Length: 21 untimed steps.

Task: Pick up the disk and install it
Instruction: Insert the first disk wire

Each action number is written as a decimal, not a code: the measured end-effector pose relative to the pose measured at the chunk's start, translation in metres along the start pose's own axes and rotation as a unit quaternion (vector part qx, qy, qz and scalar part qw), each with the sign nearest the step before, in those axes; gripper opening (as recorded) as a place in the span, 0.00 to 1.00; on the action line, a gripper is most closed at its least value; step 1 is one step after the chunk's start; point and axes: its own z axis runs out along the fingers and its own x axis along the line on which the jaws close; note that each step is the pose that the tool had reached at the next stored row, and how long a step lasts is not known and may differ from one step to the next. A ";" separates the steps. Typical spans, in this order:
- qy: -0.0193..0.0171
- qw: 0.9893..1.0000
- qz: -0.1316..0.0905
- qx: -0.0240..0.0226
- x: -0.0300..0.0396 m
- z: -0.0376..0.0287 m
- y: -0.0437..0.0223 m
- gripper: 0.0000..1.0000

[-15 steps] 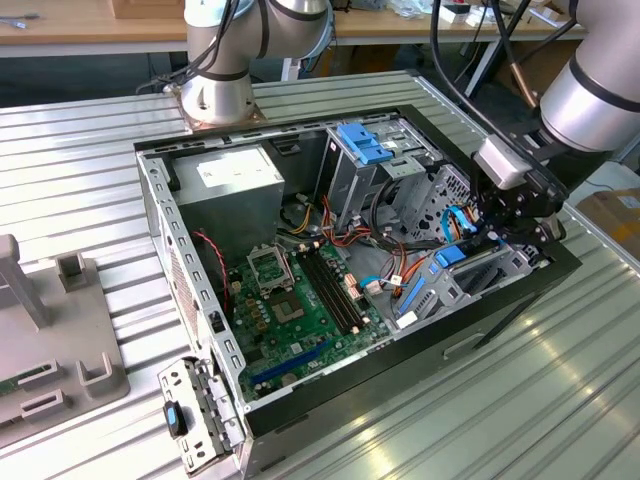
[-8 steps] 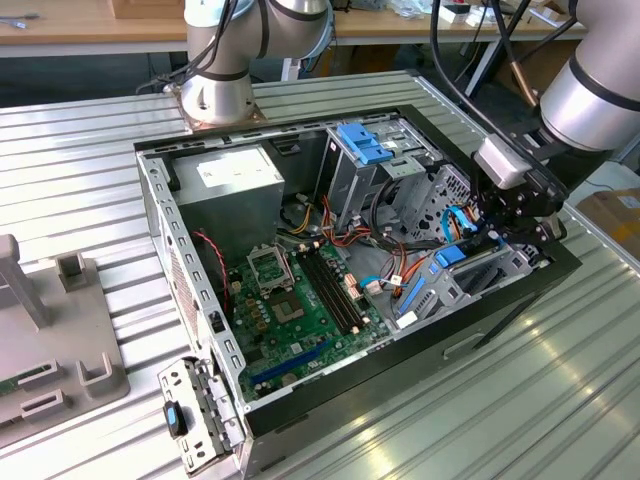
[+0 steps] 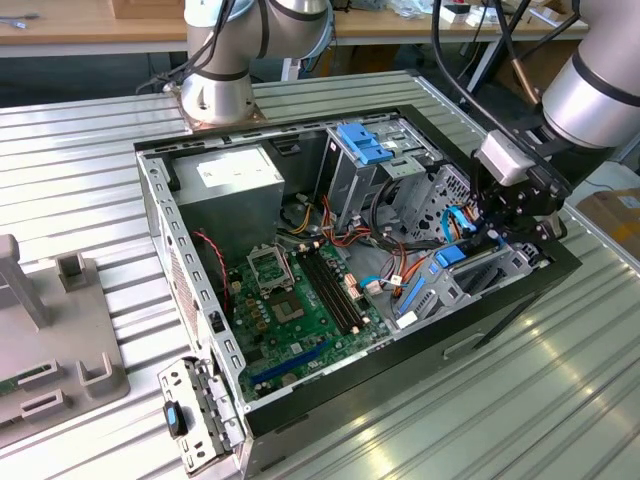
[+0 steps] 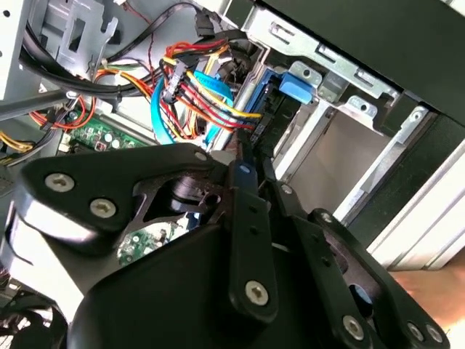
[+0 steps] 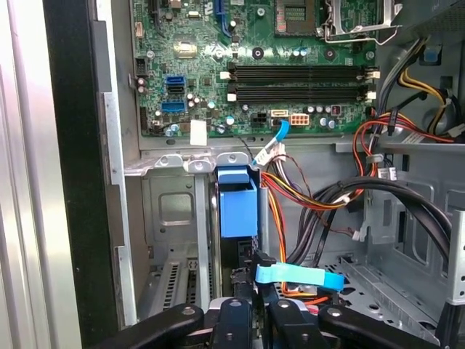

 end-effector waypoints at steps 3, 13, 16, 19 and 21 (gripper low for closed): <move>-0.002 1.000 0.001 0.000 -0.0002 -0.0020 -0.0003 0.16; 0.007 1.000 0.011 -0.004 -0.0012 -0.0019 -0.0040 0.16; 0.010 1.000 0.021 -0.013 -0.0013 -0.0018 -0.0039 0.16; 0.021 0.999 0.021 -0.015 -0.0056 -0.0015 -0.0047 0.16; 0.028 0.999 0.023 -0.019 -0.0087 -0.0012 -0.0047 0.16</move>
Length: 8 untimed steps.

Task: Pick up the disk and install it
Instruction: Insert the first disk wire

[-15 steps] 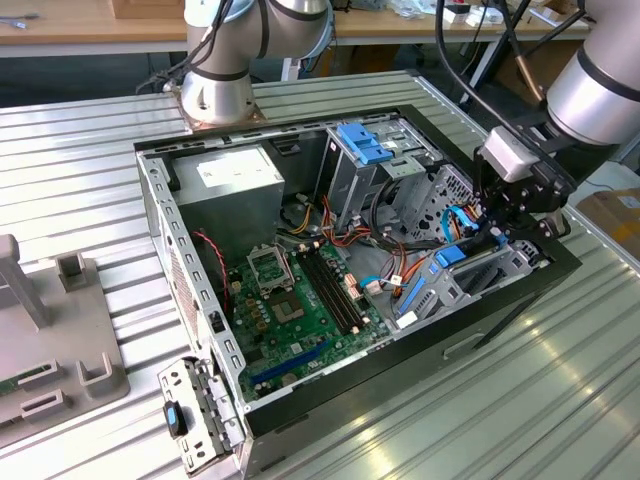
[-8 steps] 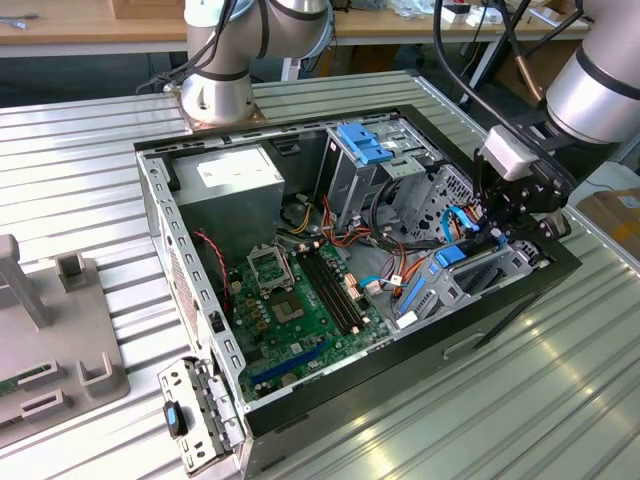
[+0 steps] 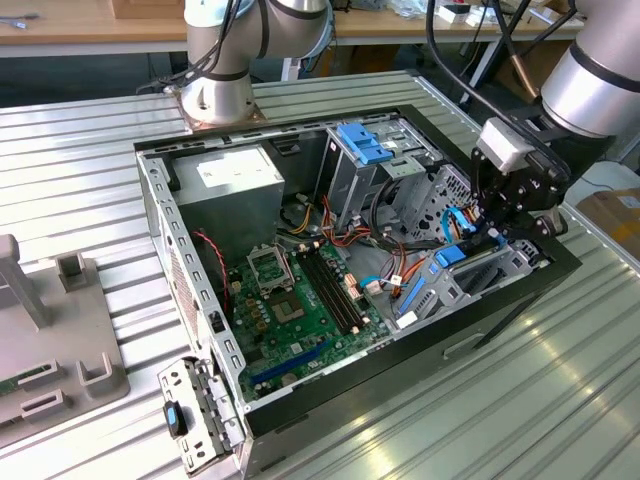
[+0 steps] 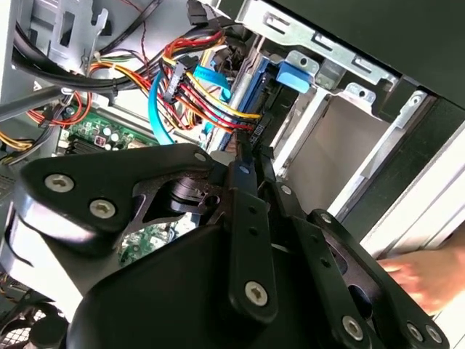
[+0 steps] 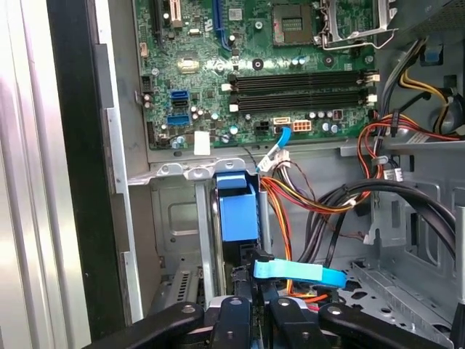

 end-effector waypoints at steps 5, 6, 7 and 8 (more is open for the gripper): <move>0.007 1.000 0.003 -0.008 -0.0066 0.0004 -0.0027 0.16; 0.015 1.000 0.002 -0.012 -0.0068 0.0004 -0.0040 0.16; 0.018 1.000 0.002 -0.014 -0.0084 0.0005 -0.0049 0.16; 0.018 1.000 0.002 -0.014 -0.0097 0.0005 -0.0051 0.16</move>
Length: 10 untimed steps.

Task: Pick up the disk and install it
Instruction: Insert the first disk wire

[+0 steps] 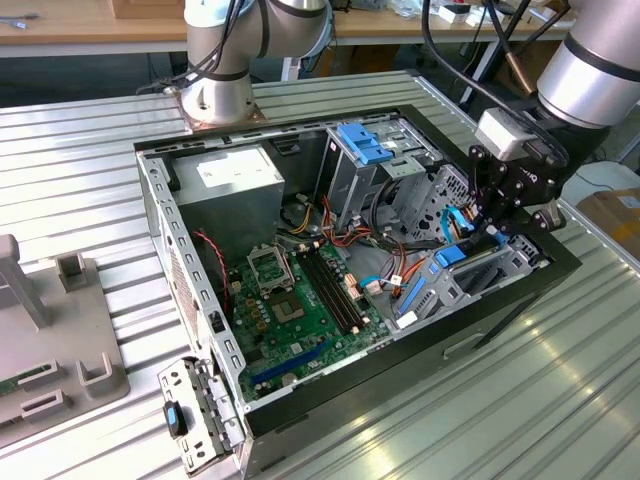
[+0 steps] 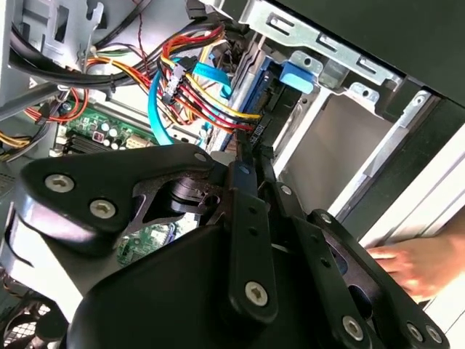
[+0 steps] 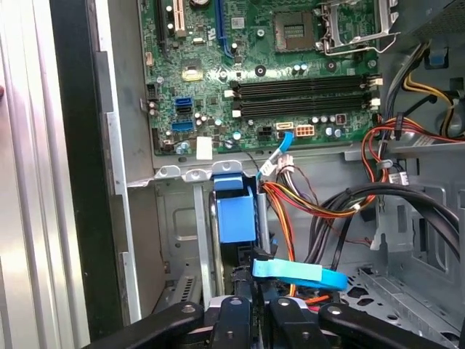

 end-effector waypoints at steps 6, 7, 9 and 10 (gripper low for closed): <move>0.010 1.000 0.000 -0.003 -0.0041 0.0002 -0.0050 0.16; 0.010 1.000 0.000 -0.003 -0.0043 0.0002 -0.0058 0.16; 0.010 1.000 -0.003 -0.003 -0.0044 0.0013 -0.0074 0.16; 0.010 1.000 -0.004 -0.003 -0.0044 0.0020 -0.0075 0.16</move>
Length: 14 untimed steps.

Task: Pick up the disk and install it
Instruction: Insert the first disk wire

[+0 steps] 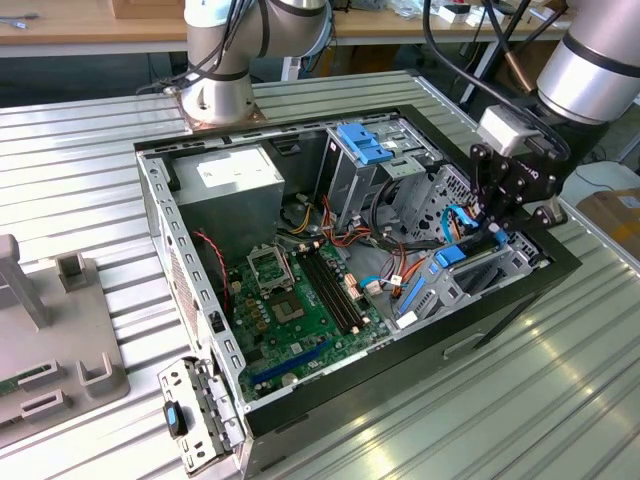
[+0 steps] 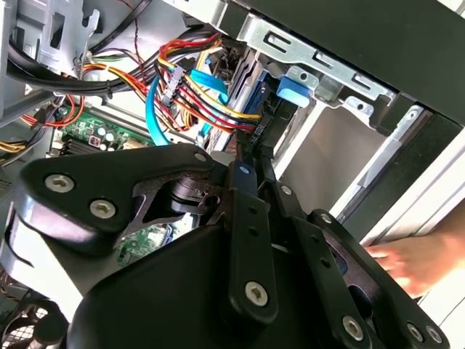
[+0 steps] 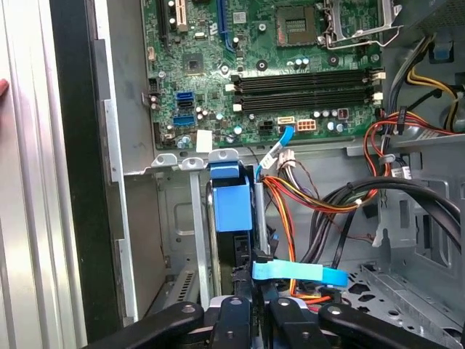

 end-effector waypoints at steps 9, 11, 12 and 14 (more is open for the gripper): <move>0.007 1.000 -0.002 0.001 -0.0001 0.0043 0.0001 0.16; 0.010 1.000 -0.002 0.001 -0.0002 0.0055 0.0001 0.16; 0.014 1.000 -0.003 0.001 -0.0002 0.0074 0.0001 0.16; 0.014 1.000 -0.003 0.001 -0.0002 0.0079 0.0001 0.16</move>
